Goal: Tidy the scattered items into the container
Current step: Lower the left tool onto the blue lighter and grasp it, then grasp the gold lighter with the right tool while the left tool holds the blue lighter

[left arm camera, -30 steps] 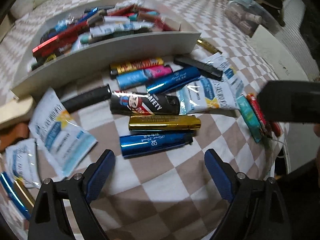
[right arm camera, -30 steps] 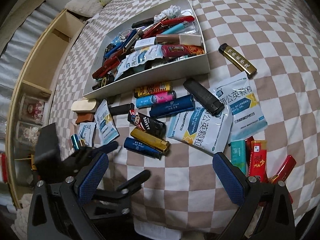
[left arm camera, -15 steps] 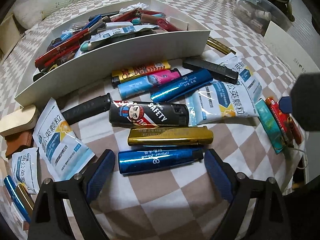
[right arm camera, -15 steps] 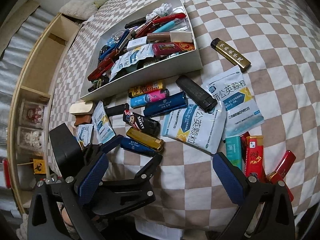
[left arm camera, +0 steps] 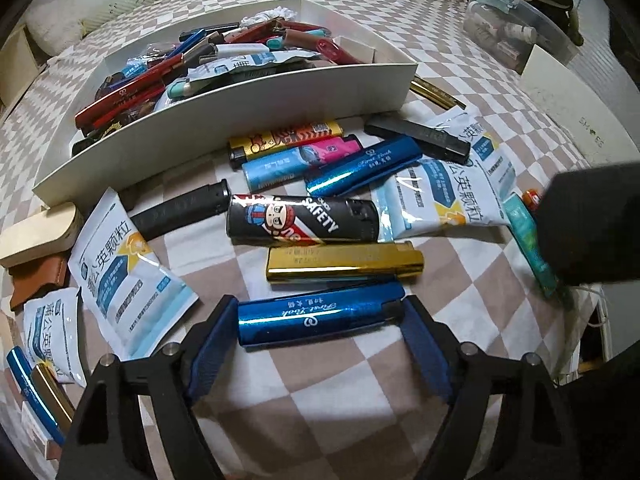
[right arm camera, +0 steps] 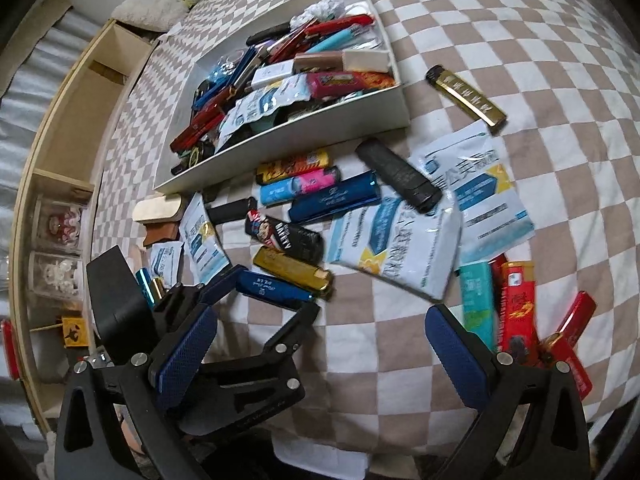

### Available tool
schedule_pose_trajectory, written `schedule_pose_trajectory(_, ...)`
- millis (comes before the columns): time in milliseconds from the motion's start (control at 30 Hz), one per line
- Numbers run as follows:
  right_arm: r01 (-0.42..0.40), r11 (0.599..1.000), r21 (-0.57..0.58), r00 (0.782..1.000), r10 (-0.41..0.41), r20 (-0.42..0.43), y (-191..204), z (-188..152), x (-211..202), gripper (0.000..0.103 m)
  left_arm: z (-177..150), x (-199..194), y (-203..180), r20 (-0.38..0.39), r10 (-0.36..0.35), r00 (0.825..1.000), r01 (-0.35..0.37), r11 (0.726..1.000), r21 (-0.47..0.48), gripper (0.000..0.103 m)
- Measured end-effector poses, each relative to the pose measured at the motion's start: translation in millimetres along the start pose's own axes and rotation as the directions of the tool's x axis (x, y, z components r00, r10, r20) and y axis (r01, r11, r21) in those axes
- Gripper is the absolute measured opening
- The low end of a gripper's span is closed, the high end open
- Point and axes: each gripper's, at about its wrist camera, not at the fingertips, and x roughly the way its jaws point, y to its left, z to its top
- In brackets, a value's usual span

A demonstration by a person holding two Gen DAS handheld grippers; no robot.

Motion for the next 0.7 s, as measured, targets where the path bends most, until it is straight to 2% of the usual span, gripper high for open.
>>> schedule_pose_trajectory(200, -0.036, 0.998, 0.045, 0.998, 0.038, -0.048, 12, 2, 17, 0.103, -9, -11, 21, -0.016, -0.075, 0.997, 0.074, 0.994, -0.081, 0.082)
schedule_pose_trajectory(367, -0.019, 0.995, 0.100, 0.997, 0.026, -0.067, 14, 5, 33, 0.103, -21, -24, 38, -0.017, -0.105, 0.994, 0.101, 0.986, -0.134, 0.082)
schedule_pose_trajectory(567, 0.004, 0.991, 0.135, 0.995, 0.009, -0.097, 21, 10, 51, 0.103, -32, -31, 54, -0.044, -0.050, 0.998, 0.044, 0.990, -0.135, 0.082)
schedule_pose_trajectory(700, 0.041, 0.990, 0.131, 0.994, -0.027, -0.102, 32, 12, 62, 0.103, -37, -35, 63, -0.052, -0.062, 0.997, 0.054, 0.987, -0.152, 0.082)
